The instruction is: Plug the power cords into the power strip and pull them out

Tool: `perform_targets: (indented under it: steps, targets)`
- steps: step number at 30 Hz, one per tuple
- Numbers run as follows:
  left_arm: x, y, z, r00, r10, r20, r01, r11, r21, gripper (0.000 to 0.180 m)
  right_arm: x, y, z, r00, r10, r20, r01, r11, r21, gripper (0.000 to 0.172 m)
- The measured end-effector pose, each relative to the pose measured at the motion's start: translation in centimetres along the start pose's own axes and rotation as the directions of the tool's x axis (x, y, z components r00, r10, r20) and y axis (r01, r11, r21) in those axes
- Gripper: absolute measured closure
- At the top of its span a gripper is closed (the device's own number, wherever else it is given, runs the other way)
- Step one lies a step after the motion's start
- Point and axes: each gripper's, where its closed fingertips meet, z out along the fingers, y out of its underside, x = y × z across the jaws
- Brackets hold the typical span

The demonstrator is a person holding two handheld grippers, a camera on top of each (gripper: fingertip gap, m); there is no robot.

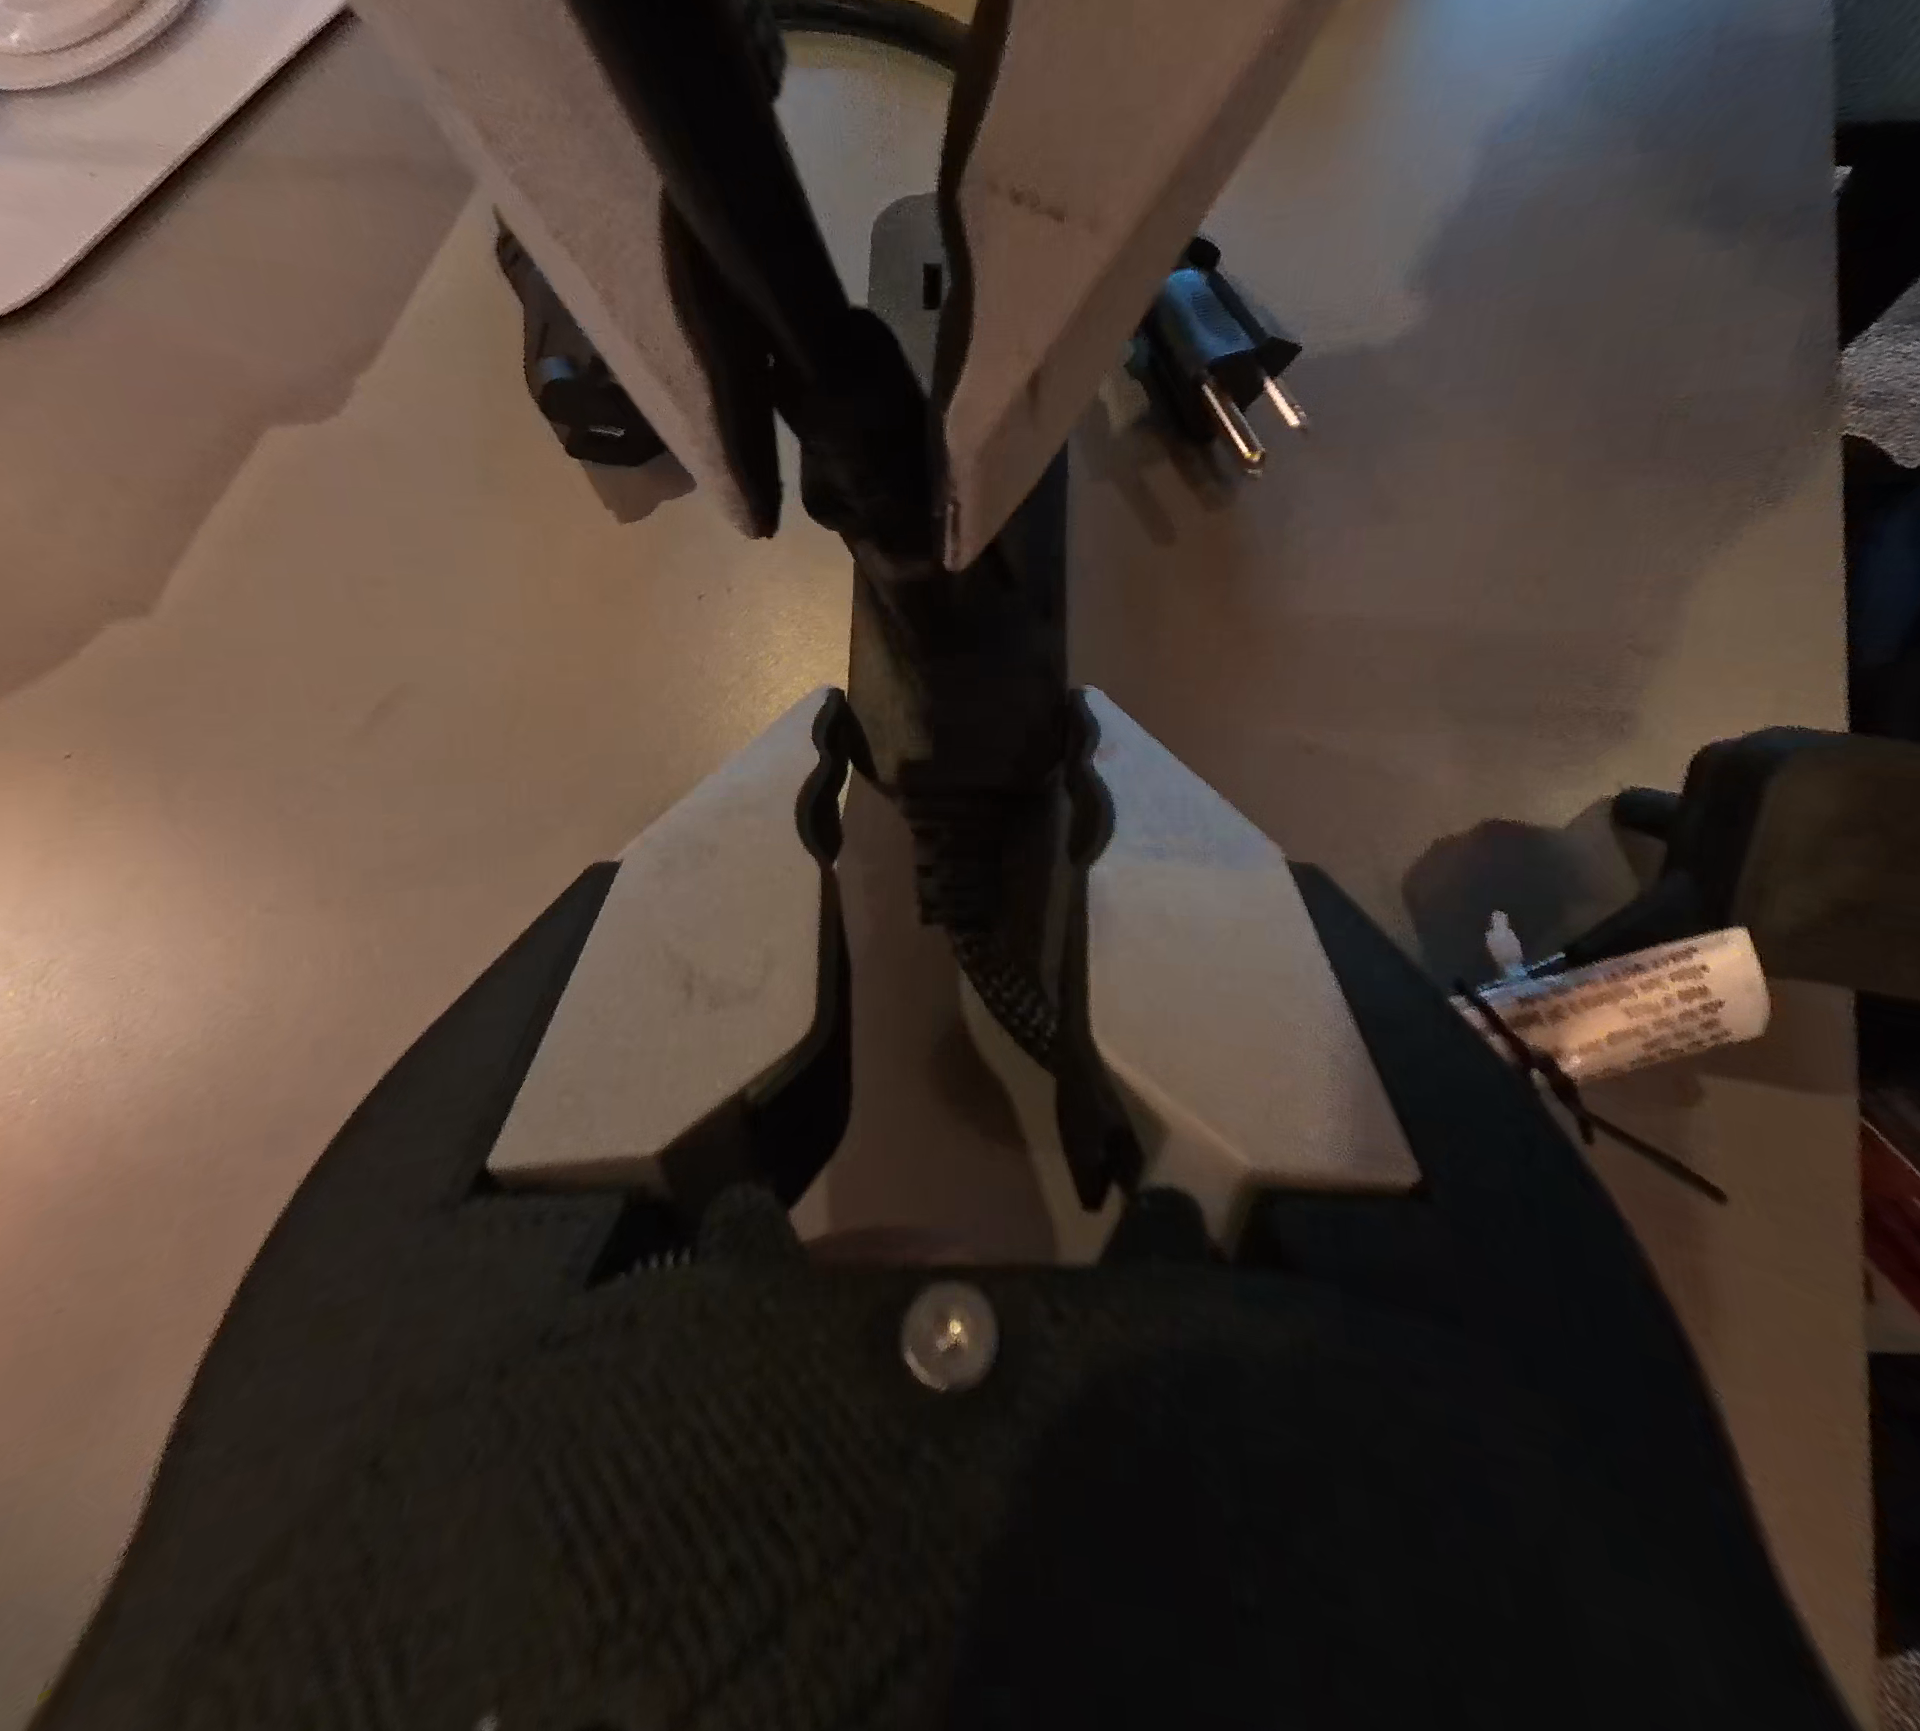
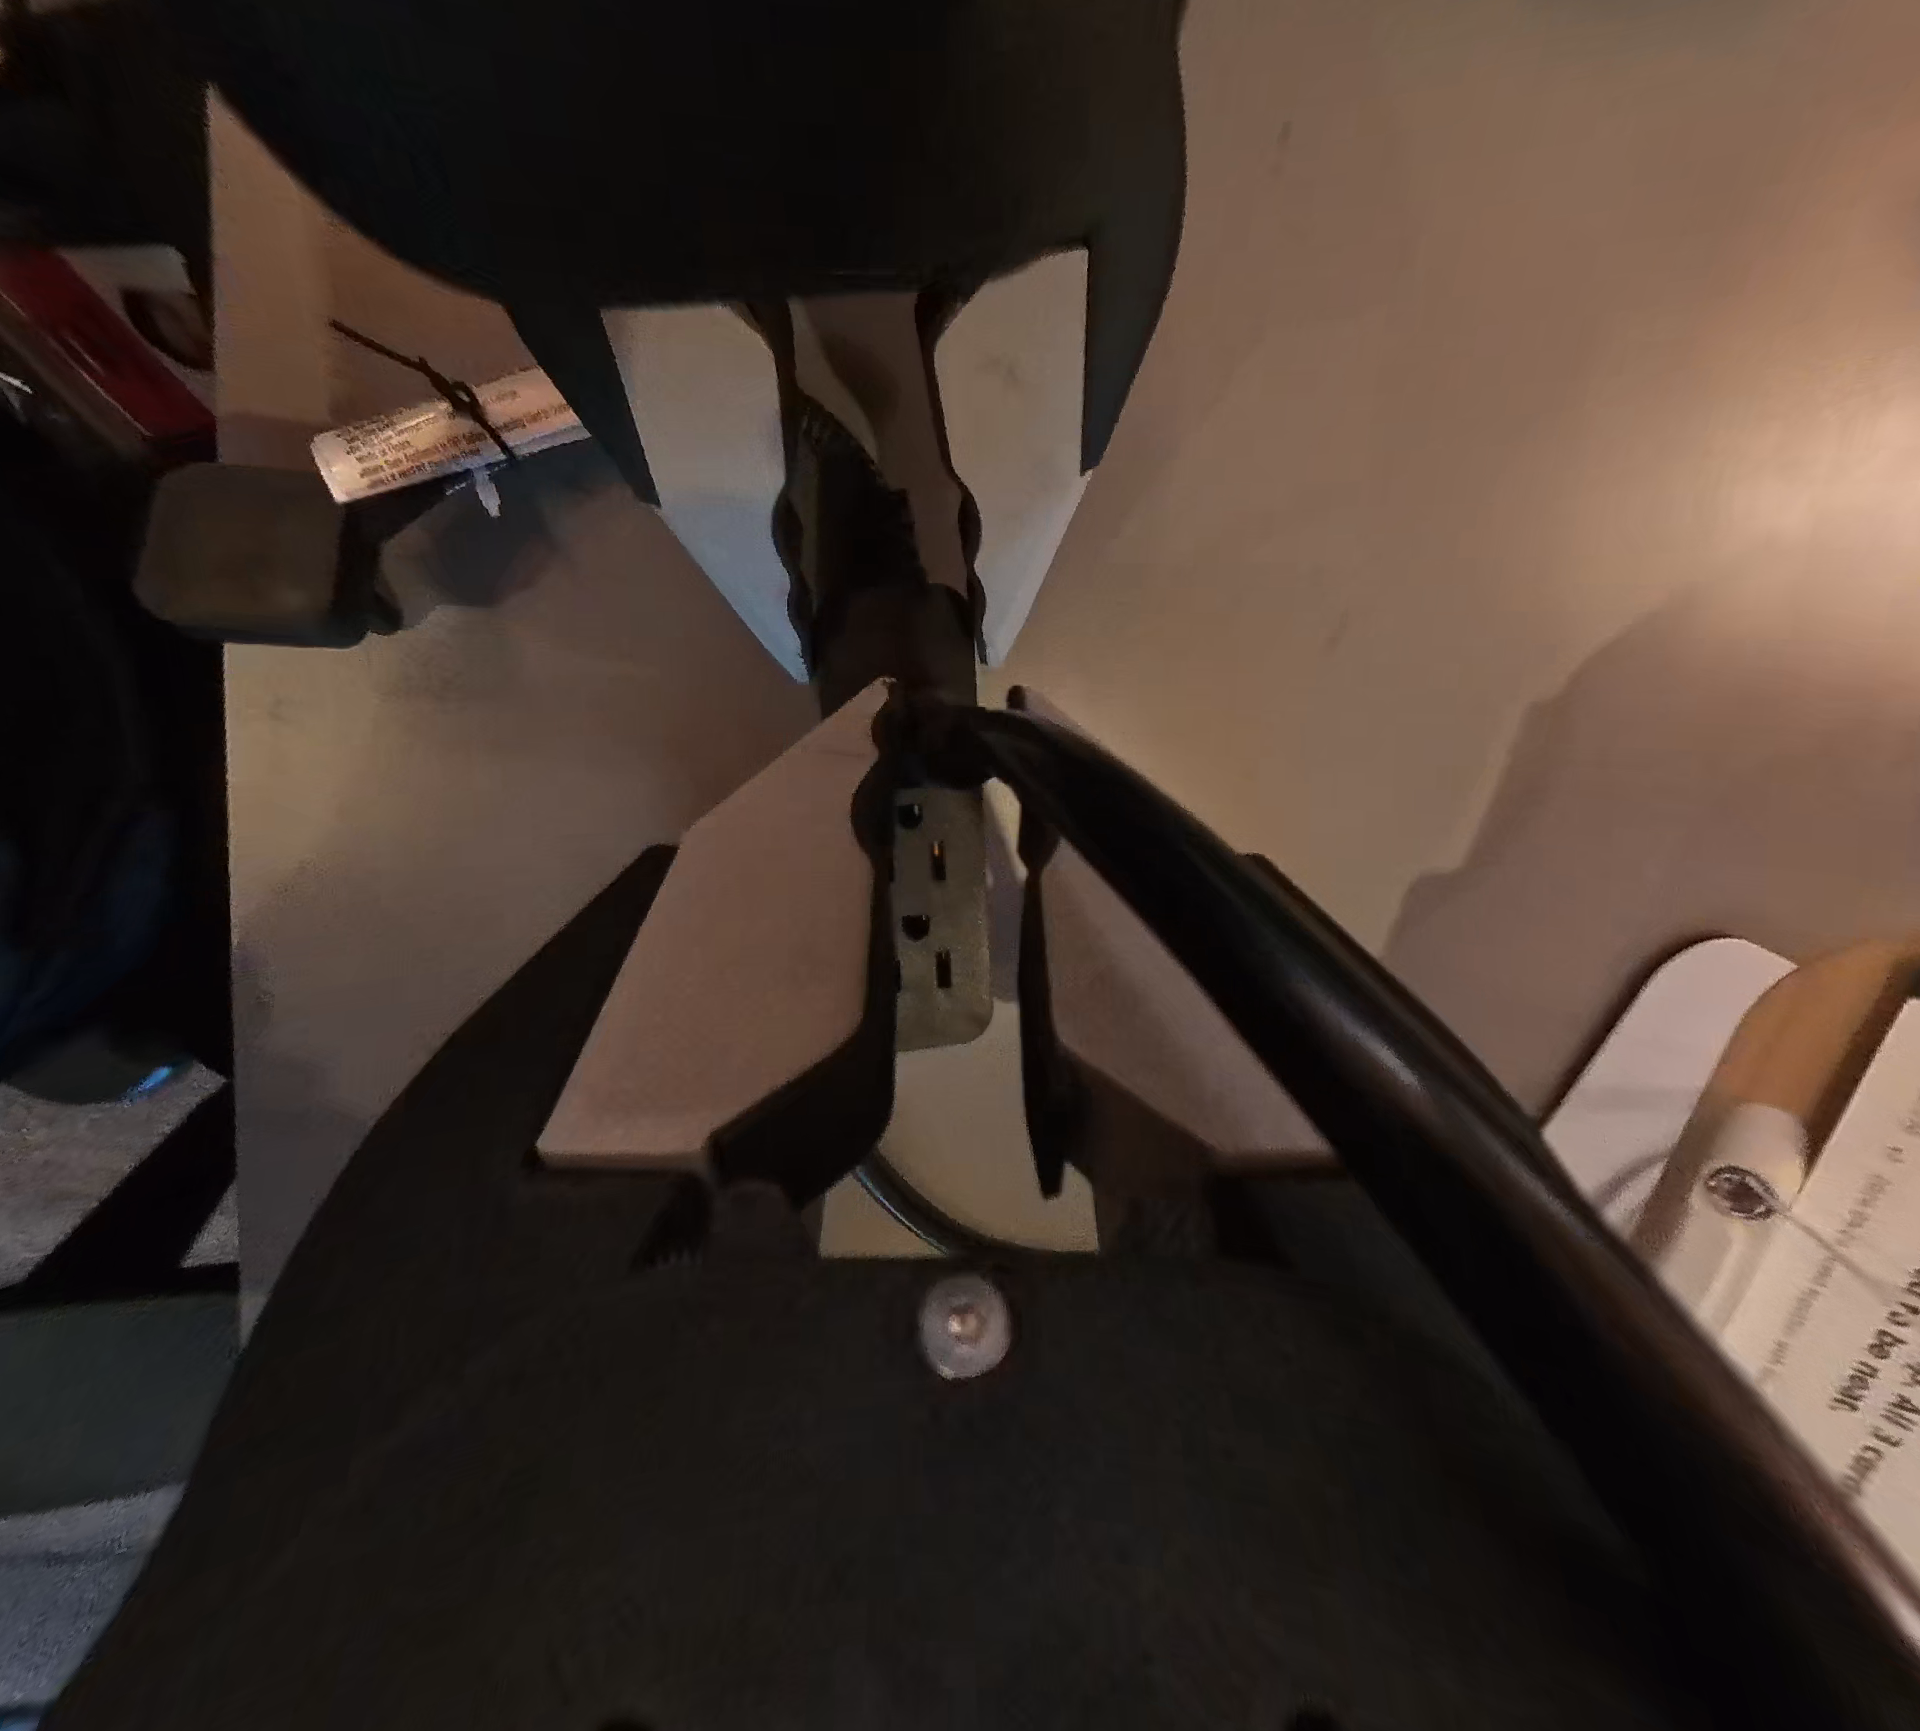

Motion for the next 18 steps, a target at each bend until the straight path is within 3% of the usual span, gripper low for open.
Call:
perform_targets:
  steps: [5, 7, 8, 11, 18]
  targets:
    - [0.0, 0.0, -0.1, 1.000, -0.003, 0.001, 0.003, 1.000, 0.000, 0.141, -0.1, -0.1, 0.0, 1.000, -0.003, 0.013, 0.003, 1.000, 0.018, 0.155]
    - [0.0, 0.0, -0.1, 1.000, -0.004, 0.001, 0.004, 1.000, 0.000, 0.141, -0.6, 0.1, 0.2, 0.999, 0.013, 0.049, -0.014, 0.999, 0.033, 0.128]
    - [0.0, 0.0, -0.2, 1.000, -0.006, 0.000, 0.006, 1.000, 0.000, 0.141, -0.7, 0.2, 0.2, 0.998, 0.023, 0.057, -0.026, 0.999, 0.045, 0.126]
    - [0.0, 0.0, -0.2, 1.000, -0.008, -0.001, 0.008, 1.000, -0.001, 0.141, -0.9, 0.2, 0.1, 0.999, 0.022, 0.050, -0.029, 0.991, 0.133, 0.136]
    - [0.1, 0.0, -0.2, 1.000, -0.010, -0.001, 0.010, 1.000, -0.001, 0.141, -0.4, 1.6, 0.4, 1.000, 0.004, -0.020, -0.002, 0.996, 0.086, 0.150]
